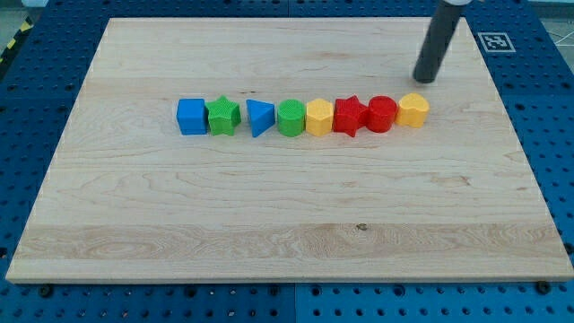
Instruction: Move the red circle towards bottom right
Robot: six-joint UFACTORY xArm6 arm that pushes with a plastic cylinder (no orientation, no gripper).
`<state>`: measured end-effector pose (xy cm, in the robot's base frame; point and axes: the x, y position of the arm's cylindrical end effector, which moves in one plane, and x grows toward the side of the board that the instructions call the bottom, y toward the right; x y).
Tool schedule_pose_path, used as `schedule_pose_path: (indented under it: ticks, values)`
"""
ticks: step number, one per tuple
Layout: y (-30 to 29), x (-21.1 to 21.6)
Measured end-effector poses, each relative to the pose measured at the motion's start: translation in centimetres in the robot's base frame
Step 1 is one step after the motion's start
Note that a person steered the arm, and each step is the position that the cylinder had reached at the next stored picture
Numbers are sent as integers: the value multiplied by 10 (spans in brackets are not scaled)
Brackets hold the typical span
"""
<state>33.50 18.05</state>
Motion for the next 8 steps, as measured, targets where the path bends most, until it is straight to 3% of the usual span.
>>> schedule_pose_path:
  ticks: [2,6,8]
  values:
    - [-71,0]
    - [-75,58]
    - [-51,89]
